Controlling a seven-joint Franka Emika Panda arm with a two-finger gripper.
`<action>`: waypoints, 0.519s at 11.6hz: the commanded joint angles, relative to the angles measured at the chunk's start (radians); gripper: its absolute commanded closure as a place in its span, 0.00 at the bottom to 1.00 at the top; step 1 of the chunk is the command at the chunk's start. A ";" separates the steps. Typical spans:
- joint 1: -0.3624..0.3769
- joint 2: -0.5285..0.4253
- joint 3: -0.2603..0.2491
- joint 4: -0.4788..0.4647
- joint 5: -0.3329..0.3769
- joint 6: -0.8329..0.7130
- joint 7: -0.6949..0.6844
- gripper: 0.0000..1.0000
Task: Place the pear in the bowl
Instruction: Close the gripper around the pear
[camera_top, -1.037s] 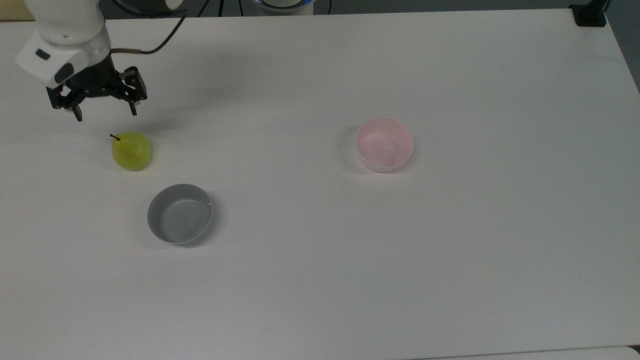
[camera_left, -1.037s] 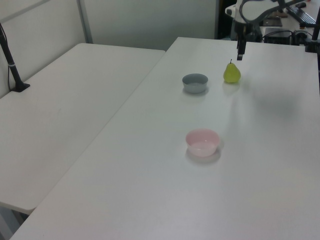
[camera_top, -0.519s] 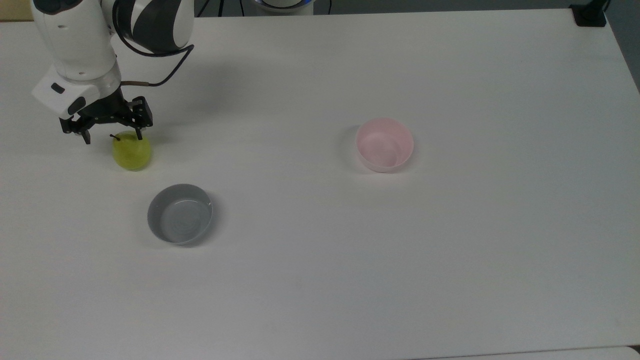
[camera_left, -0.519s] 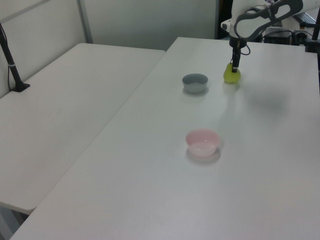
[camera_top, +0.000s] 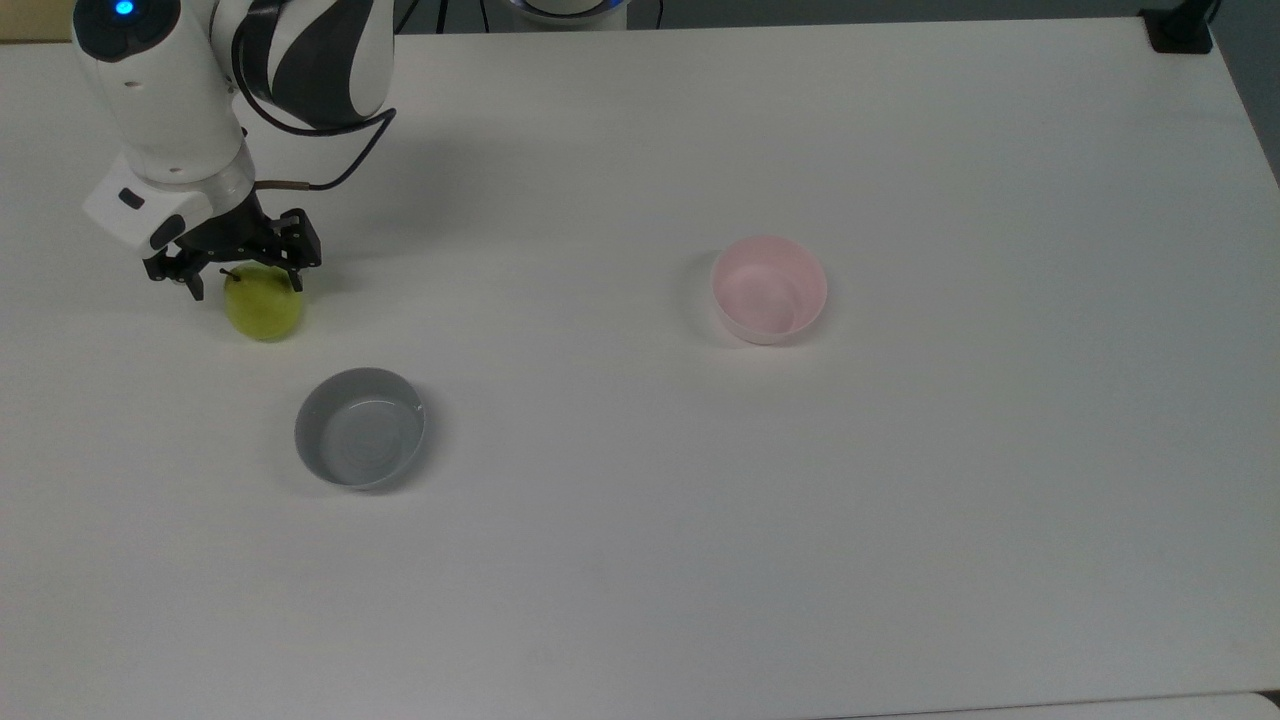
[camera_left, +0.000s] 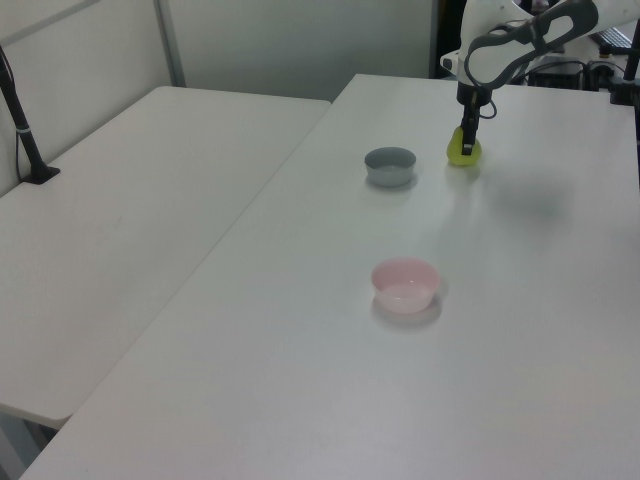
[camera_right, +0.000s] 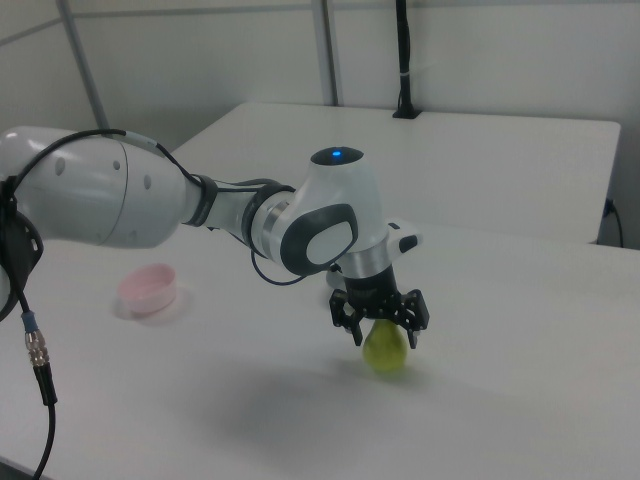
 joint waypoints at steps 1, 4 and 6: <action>0.011 0.000 0.000 -0.017 0.027 0.022 0.014 0.41; 0.016 -0.006 0.004 -0.014 0.073 0.007 0.013 0.68; 0.017 -0.033 0.006 -0.009 0.073 -0.033 0.013 0.69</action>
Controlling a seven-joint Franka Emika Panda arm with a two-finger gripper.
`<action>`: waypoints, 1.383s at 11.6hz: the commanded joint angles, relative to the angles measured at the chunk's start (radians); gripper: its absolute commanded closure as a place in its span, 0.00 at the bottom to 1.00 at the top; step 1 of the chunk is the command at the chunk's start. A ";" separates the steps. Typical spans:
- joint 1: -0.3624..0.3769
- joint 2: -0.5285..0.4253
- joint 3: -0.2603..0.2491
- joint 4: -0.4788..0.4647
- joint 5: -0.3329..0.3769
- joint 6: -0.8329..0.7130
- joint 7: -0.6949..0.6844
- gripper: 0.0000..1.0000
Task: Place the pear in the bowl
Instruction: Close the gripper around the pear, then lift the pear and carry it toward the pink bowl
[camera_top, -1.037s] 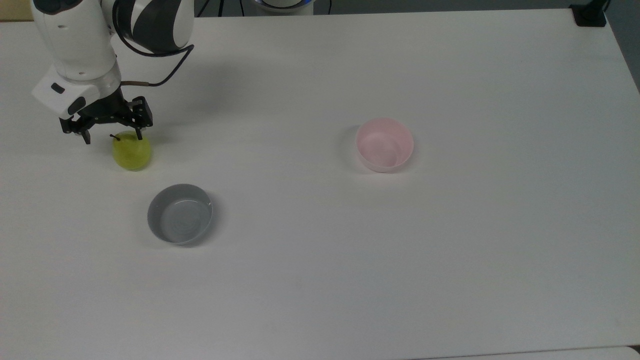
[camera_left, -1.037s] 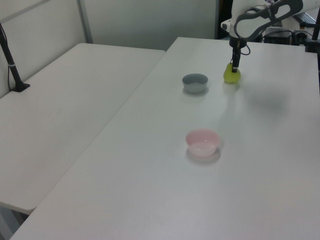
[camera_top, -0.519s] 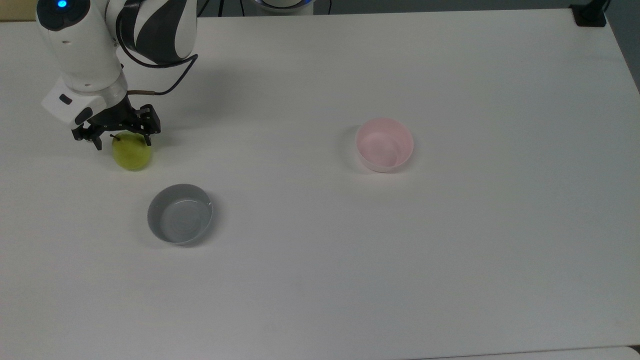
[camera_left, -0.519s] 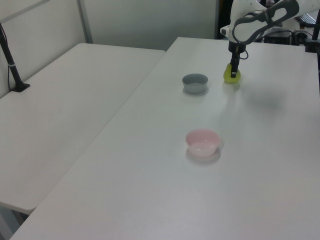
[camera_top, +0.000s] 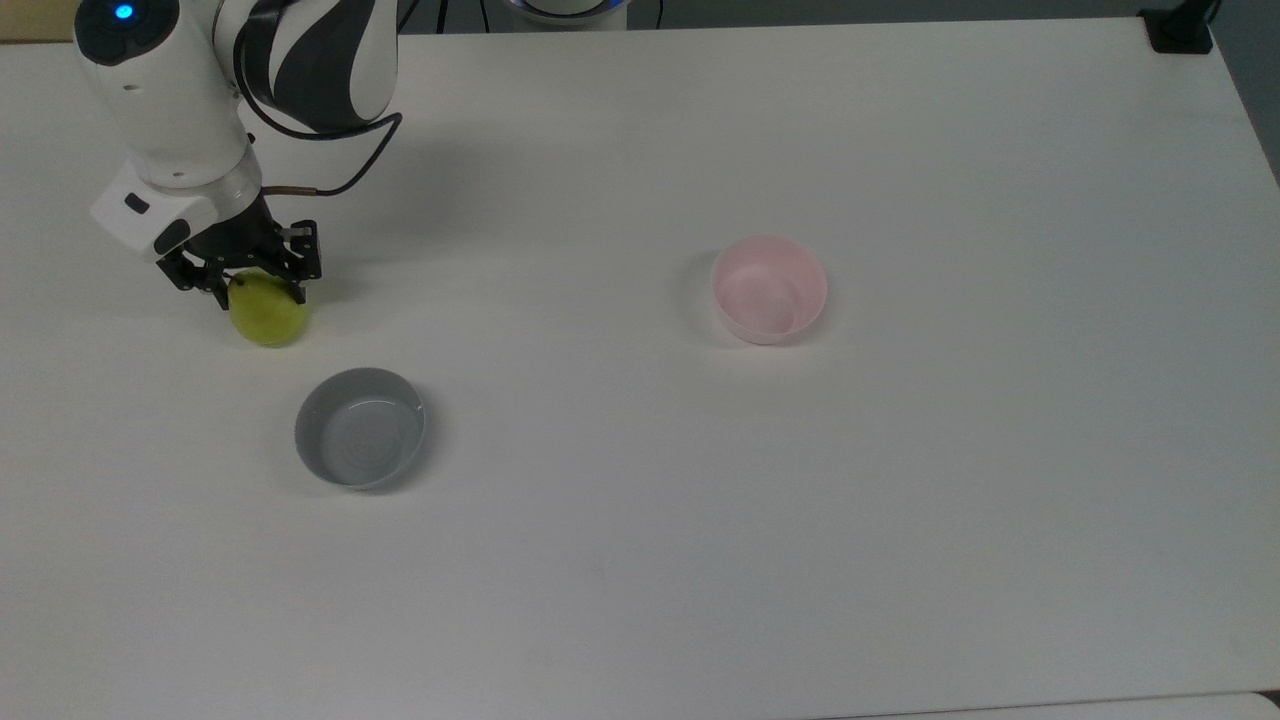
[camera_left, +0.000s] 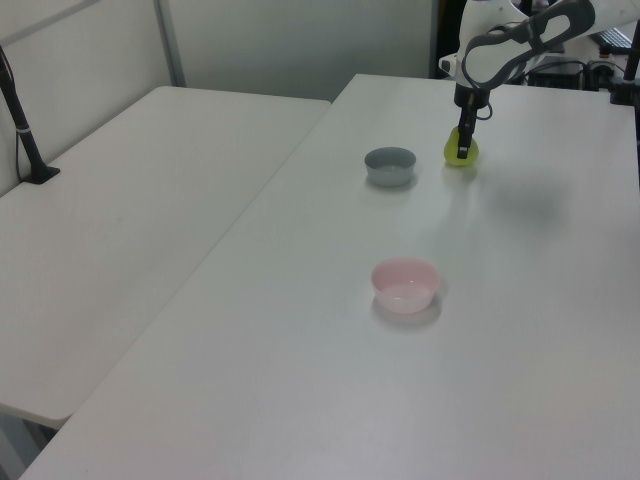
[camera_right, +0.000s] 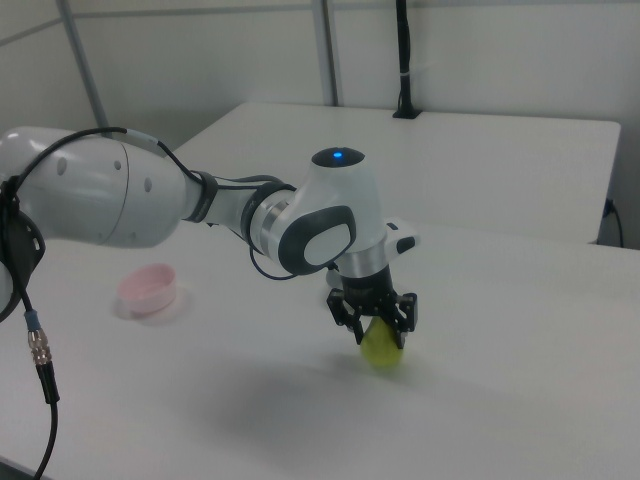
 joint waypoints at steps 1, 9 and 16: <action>0.016 -0.065 0.007 -0.012 0.015 -0.074 0.009 0.69; 0.209 -0.332 0.036 0.113 -0.071 -0.555 0.230 0.68; 0.449 -0.367 0.027 0.146 -0.075 -0.587 0.566 0.69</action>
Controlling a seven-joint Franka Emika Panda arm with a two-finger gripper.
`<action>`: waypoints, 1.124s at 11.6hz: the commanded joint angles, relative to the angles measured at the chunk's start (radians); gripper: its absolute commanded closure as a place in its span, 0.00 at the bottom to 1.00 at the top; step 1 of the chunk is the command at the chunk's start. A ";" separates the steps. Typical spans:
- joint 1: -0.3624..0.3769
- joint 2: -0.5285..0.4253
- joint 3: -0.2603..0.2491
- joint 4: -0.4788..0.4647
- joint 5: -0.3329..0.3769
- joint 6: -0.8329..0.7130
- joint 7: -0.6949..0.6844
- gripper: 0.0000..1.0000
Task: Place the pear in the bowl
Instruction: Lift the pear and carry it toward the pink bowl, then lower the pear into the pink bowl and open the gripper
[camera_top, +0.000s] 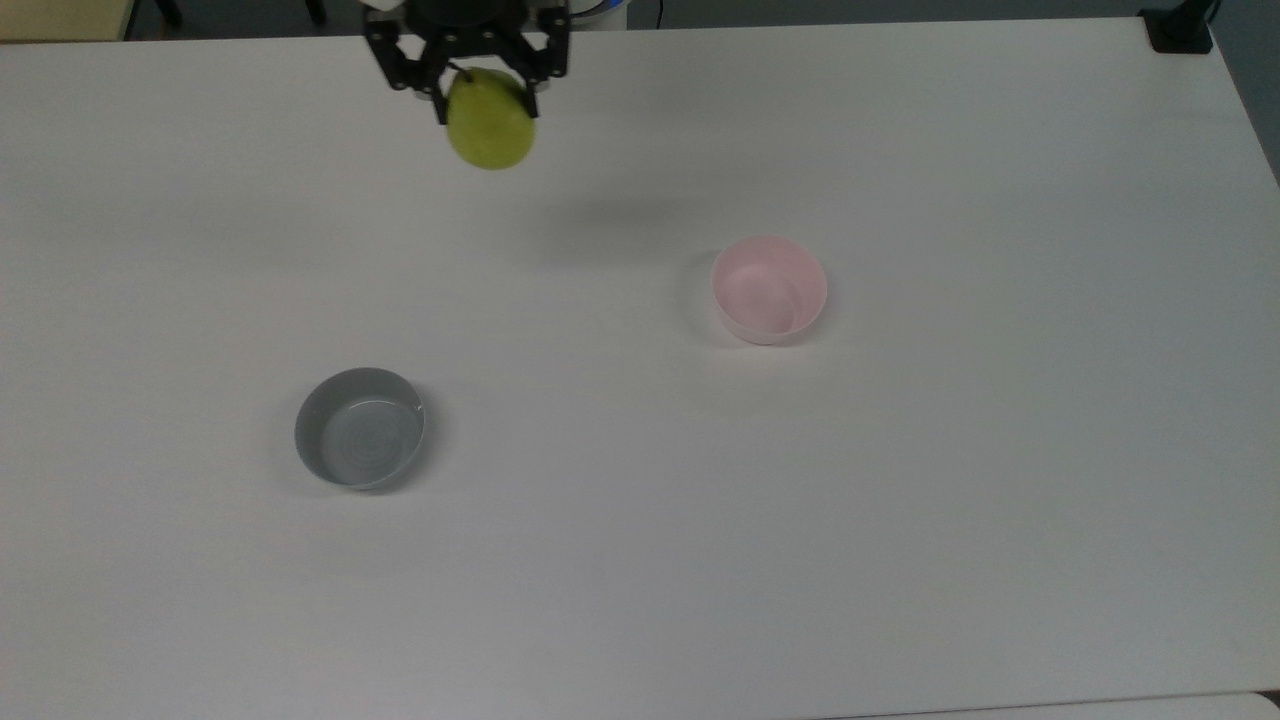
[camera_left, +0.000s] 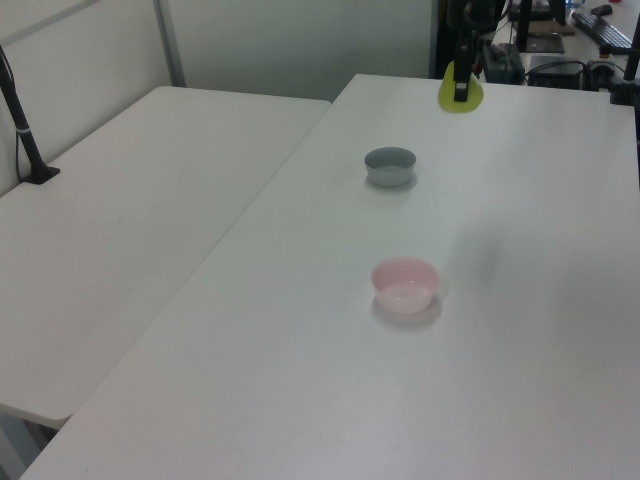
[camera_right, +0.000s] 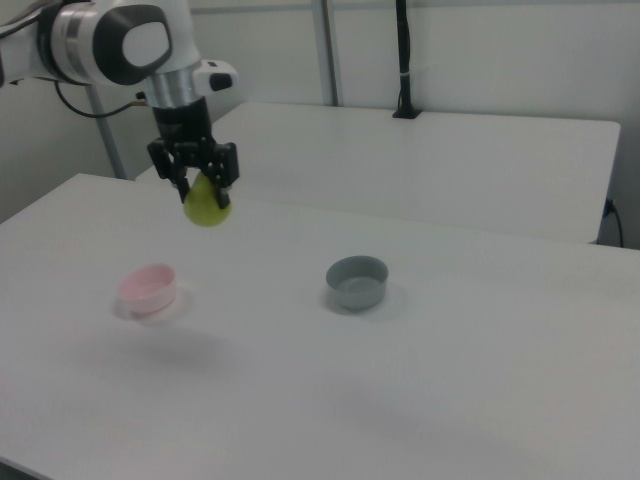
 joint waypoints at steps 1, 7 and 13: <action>0.130 0.008 -0.014 0.002 -0.021 0.028 0.140 0.68; 0.325 0.181 -0.009 -0.025 -0.067 0.209 0.330 0.69; 0.362 0.286 -0.001 -0.082 -0.065 0.370 0.407 0.69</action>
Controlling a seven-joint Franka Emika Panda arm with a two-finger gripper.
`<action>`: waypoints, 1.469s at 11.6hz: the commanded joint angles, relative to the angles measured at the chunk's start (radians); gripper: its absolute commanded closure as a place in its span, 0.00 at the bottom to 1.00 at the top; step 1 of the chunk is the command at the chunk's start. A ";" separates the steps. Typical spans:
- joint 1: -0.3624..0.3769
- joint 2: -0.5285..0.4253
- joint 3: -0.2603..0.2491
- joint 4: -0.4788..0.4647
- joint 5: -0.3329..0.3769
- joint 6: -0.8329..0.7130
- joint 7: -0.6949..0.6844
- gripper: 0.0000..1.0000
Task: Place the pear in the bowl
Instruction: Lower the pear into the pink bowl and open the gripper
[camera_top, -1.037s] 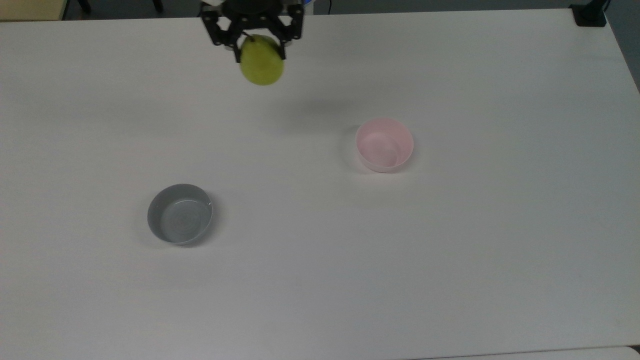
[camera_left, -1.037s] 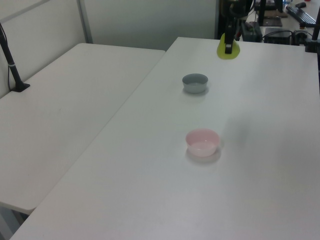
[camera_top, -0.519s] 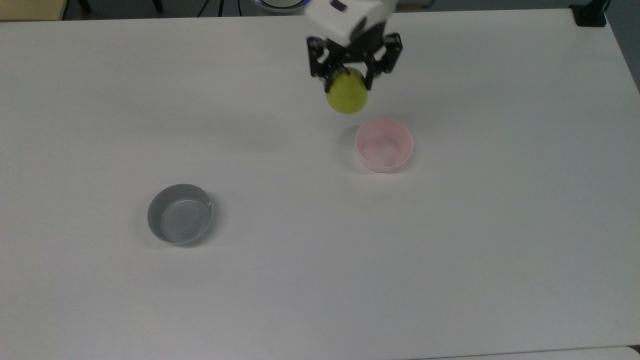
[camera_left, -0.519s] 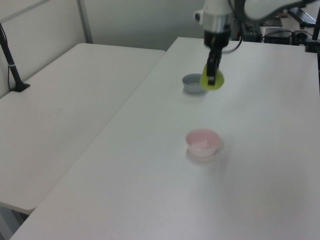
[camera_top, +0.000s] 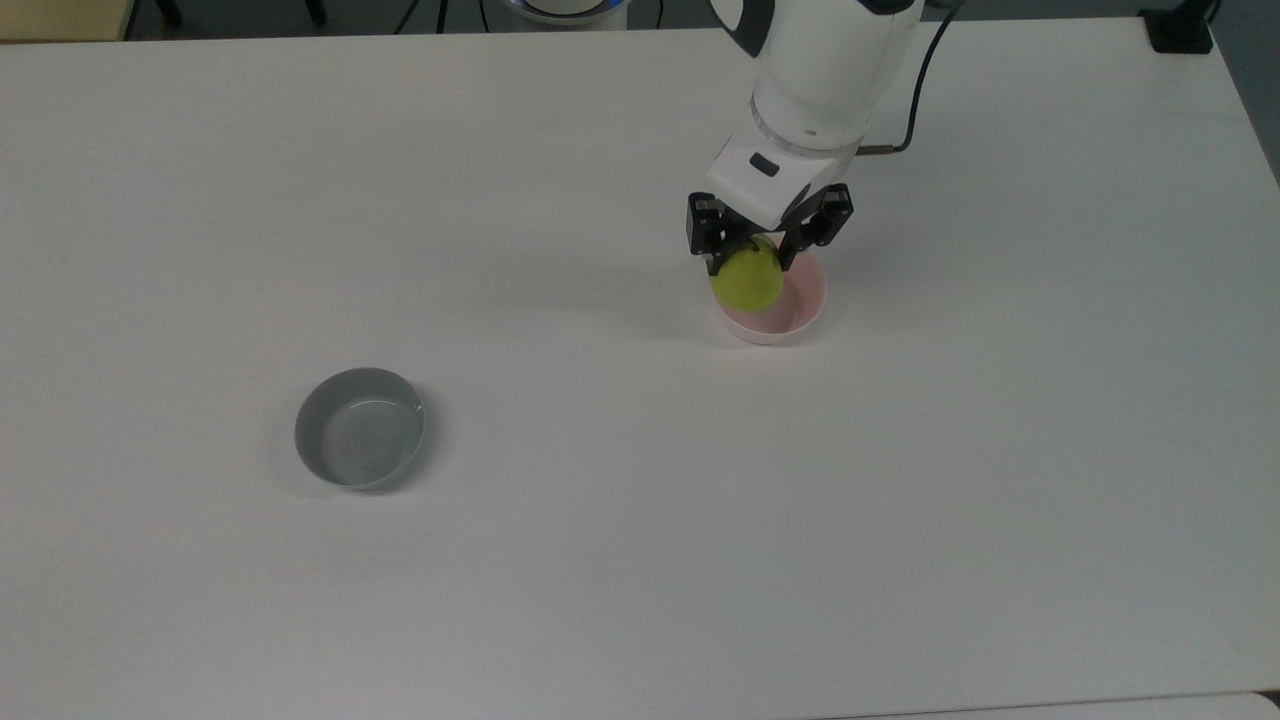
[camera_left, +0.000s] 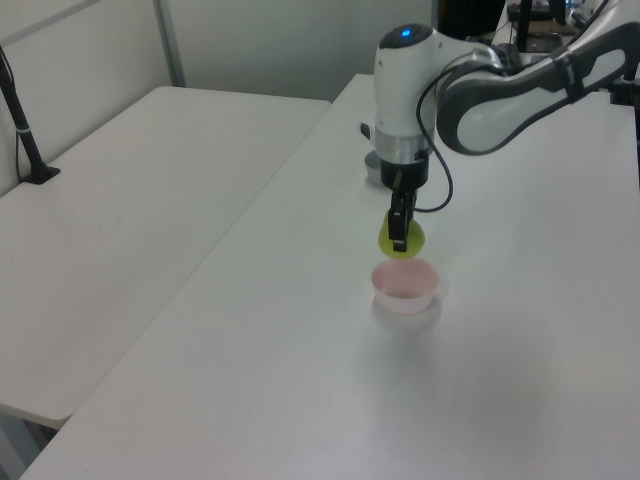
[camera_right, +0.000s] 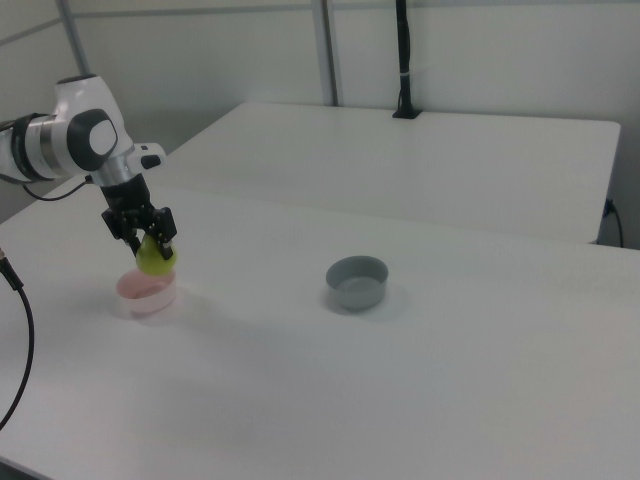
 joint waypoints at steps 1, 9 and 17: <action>0.013 0.000 0.011 -0.030 -0.015 0.059 0.056 0.69; 0.005 0.027 0.045 -0.047 -0.012 0.073 0.064 0.49; -0.055 -0.072 0.042 -0.023 -0.015 -0.047 0.061 0.00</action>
